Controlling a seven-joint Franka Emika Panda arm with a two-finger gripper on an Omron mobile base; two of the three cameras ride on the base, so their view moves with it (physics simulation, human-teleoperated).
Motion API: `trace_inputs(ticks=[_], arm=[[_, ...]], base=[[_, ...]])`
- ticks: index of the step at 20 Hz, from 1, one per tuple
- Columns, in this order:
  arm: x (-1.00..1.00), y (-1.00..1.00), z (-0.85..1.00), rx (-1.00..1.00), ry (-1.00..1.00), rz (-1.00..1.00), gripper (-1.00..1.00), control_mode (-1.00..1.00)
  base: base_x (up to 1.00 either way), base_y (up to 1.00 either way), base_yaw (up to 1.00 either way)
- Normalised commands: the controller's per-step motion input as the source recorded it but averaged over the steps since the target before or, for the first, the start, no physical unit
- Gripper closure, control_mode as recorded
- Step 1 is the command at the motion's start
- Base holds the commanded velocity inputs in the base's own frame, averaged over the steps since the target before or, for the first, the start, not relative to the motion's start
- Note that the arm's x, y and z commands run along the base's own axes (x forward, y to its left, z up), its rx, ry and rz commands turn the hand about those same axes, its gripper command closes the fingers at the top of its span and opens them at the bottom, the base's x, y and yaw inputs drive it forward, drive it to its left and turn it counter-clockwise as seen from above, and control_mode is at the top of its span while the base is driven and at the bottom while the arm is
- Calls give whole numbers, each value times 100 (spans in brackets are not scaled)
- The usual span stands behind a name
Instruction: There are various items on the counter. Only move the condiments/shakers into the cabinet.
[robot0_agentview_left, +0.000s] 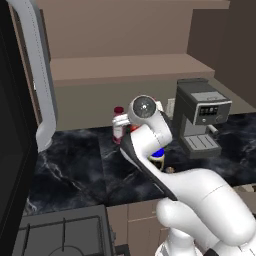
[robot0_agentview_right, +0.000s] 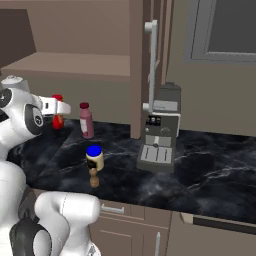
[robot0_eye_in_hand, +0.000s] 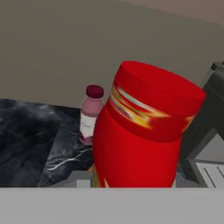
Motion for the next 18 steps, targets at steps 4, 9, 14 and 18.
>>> trace_inputs(ticks=[4,9,14,18], arm=[[0,3,96,0,0,19,100,-100],[0,12,89,0,-9,17,100,-100],[-1,29,75,-2,-12,15,100,-100],[0,25,69,-2,-15,14,100,-100]], base=[[0,0,0],[0,0,0],[0,0,0],[0,0,0]])
